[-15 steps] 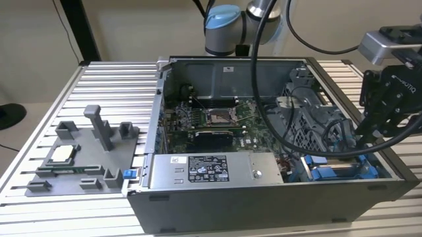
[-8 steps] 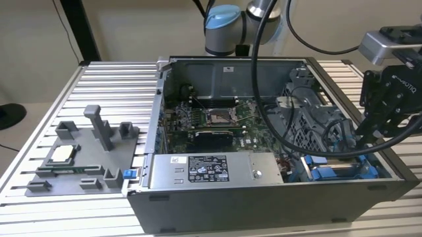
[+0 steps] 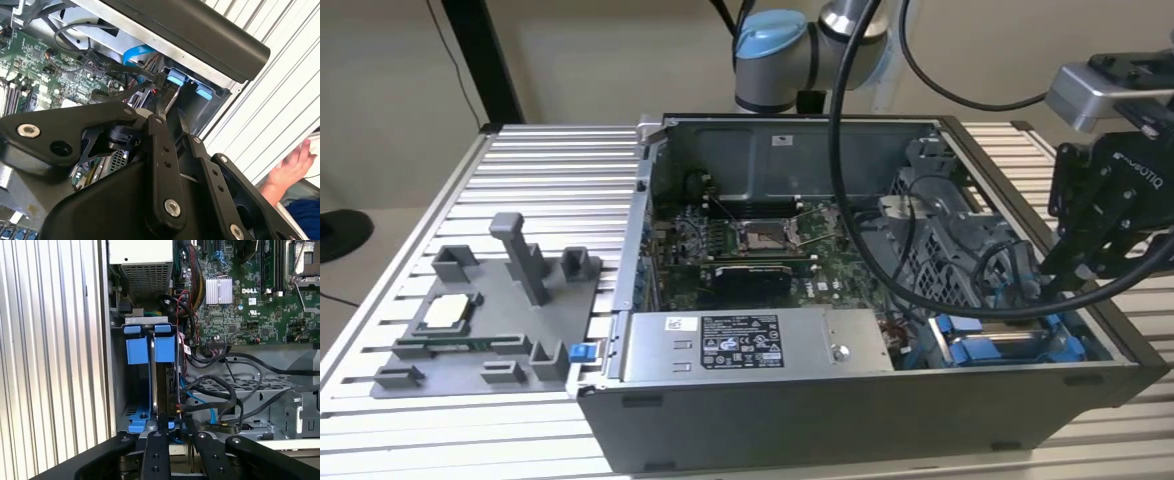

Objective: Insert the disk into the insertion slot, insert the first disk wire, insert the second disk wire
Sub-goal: 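Insert the second disk wire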

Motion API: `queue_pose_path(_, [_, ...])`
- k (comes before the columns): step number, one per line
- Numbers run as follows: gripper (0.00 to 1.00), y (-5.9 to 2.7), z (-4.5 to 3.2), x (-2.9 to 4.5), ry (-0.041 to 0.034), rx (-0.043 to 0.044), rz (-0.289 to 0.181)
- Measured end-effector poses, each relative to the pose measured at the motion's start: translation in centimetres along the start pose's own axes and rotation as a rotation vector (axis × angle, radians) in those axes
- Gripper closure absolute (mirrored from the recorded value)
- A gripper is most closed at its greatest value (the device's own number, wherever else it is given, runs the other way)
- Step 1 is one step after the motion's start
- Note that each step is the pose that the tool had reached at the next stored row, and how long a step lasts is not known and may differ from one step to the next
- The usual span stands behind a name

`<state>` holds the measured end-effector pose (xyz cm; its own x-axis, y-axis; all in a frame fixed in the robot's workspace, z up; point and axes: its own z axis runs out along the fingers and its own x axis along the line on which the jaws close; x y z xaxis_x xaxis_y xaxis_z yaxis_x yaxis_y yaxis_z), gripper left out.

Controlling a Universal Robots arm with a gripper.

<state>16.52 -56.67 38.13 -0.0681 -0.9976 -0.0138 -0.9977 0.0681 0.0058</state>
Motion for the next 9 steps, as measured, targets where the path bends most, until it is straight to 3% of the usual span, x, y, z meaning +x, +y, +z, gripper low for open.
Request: queue_pose_path(9, [1.0, 0.0, 0.01, 0.0, 0.0093, 0.0006, 0.0])
